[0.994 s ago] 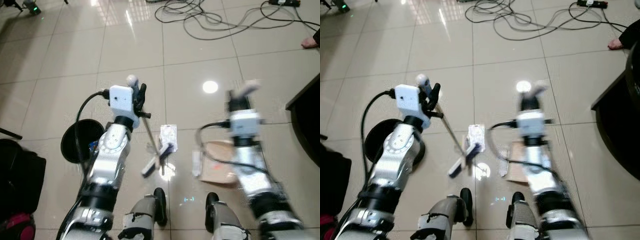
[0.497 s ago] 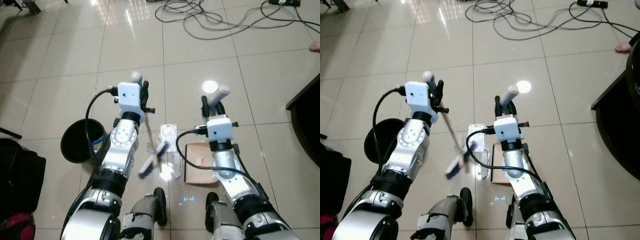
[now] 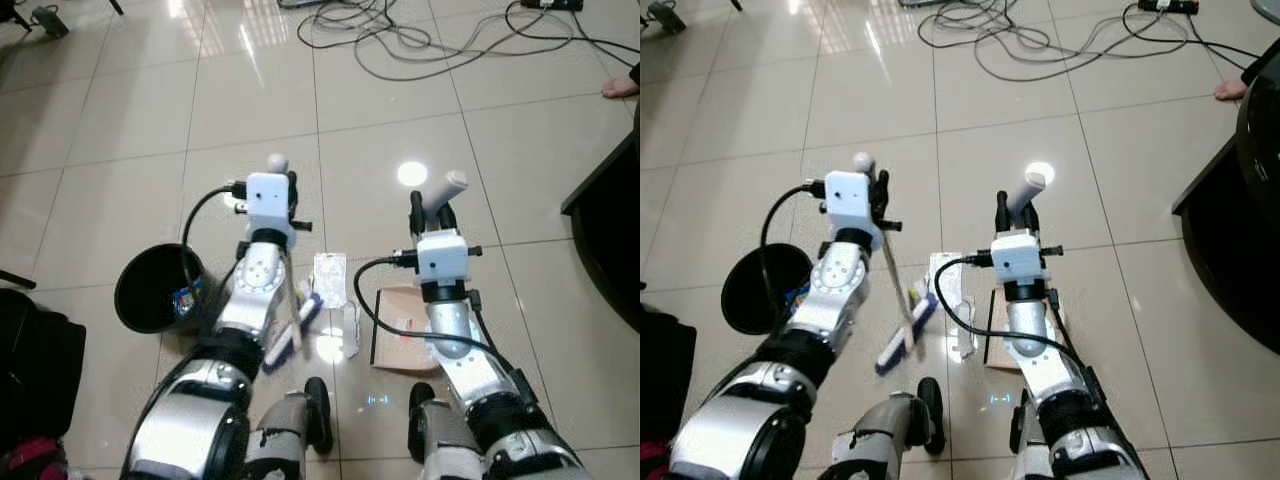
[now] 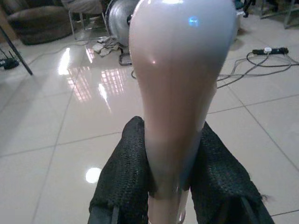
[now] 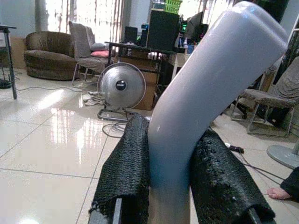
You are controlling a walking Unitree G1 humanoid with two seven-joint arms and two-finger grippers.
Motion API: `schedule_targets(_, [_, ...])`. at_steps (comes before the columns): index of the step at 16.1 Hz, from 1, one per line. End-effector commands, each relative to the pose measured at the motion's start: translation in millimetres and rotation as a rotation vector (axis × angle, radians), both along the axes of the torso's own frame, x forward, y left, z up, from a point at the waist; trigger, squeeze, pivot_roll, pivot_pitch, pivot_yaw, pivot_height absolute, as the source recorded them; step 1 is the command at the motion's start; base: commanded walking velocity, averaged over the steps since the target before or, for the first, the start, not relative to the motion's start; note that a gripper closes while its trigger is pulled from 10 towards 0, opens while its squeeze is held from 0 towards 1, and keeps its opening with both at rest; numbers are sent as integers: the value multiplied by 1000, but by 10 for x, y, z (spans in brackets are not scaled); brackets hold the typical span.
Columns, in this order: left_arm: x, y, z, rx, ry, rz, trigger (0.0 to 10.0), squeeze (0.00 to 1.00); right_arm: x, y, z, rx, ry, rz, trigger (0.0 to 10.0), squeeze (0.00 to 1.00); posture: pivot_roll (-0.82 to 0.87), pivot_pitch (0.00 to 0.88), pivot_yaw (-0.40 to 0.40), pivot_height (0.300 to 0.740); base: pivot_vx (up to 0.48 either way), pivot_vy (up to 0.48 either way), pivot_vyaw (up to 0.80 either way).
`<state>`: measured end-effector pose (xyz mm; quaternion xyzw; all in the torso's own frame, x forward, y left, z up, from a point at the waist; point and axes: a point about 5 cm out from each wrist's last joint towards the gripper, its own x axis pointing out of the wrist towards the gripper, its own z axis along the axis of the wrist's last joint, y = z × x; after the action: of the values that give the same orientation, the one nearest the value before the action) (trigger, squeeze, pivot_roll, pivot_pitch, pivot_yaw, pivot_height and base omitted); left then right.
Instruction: Sweep floor
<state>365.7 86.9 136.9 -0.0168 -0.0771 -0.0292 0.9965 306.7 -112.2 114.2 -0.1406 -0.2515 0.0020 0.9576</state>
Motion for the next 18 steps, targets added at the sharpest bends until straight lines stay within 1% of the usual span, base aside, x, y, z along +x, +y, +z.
schedule_targets(1, [-36, -89, -113, -141, 72, 5, 10000, 0, -63, 108, -48, 5, 16, 26, 10000, 0, 91, 314, 161, 740, 0, 0, 0])
schedule_targets(2, [-29, -175, -81, -231, 84, -4, 10000, 0, -69, 121, -64, 10, 25, 26, 10000, 0, 94, 314, 160, 740, 0, 0, 0])
schedule_targets(3, [-26, -202, -71, -260, 89, -6, 10000, 0, -69, 124, -66, 12, 28, 25, 10000, 0, 94, 314, 160, 740, 0, 0, 0])
schedule_targets(4, [-9, -303, 5, -342, 85, -18, 10000, 0, -58, 138, -64, 16, 34, 23, 10000, 0, 95, 317, 160, 740, 0, 0, 0])
schedule_targets(5, [7, -348, 56, -386, 82, -23, 10000, 0, -51, 144, -61, 18, 36, 22, 10000, 0, 94, 317, 160, 740, 0, 0, 0])
schedule_targets(6, [18, -370, 92, -406, 78, -28, 10000, 0, -48, 144, -58, 19, 37, 21, 10000, 0, 92, 315, 160, 740, 0, 0, 0])
schedule_targets(8, [64, -425, 239, -465, 50, -62, 10000, 0, -34, 126, -56, 22, 43, 16, 10000, 0, 94, 309, 153, 740, 0, 0, 0])
schedule_targets(10, [111, -372, 431, -522, -13, -88, 10000, 0, -21, 84, -68, 21, 53, 8, 10000, 0, 96, 294, 141, 740, 0, 0, 0])
schedule_targets(11, [117, -364, 455, -528, -20, -94, 10000, 0, -16, 75, -72, 20, 56, 7, 10000, 0, 96, 289, 137, 740, 0, 0, 0])
schedule_targets(12, [135, -289, 594, -502, -82, -140, 10000, 0, -2, 42, -70, 19, 60, 4, 10000, 0, 98, 277, 129, 740, 0, 0, 0])
schedule_targets(13, [139, -262, 629, -482, -102, -154, 10000, 0, 4, 28, -70, 19, 62, 3, 10000, 0, 99, 269, 122, 740, 0, 0, 0])
schedule_targets(14, [152, -173, 686, -418, -138, -175, 10000, 0, 22, -14, -69, 18, 66, -2, 10000, 0, 98, 255, 113, 740, 0, 0, 0])
schedule_targets(15, [154, -106, 723, -388, -163, -186, 10000, 0, 26, -38, -59, 21, 64, -6, 10000, 0, 95, 240, 105, 740, 0, 0, 0])
schedule_targets(16, [155, 29, 798, -339, -206, -203, 10000, 0, 32, -86, -41, 28, 59, -14, 10000, 0, 89, 219, 93, 740, 0, 0, 0])
schedule_targets(18, [163, 218, 902, -290, -251, -214, 10000, 0, 43, -170, -22, 36, 55, -21, 10000, 0, 77, 182, 72, 740, 0, 0, 0])
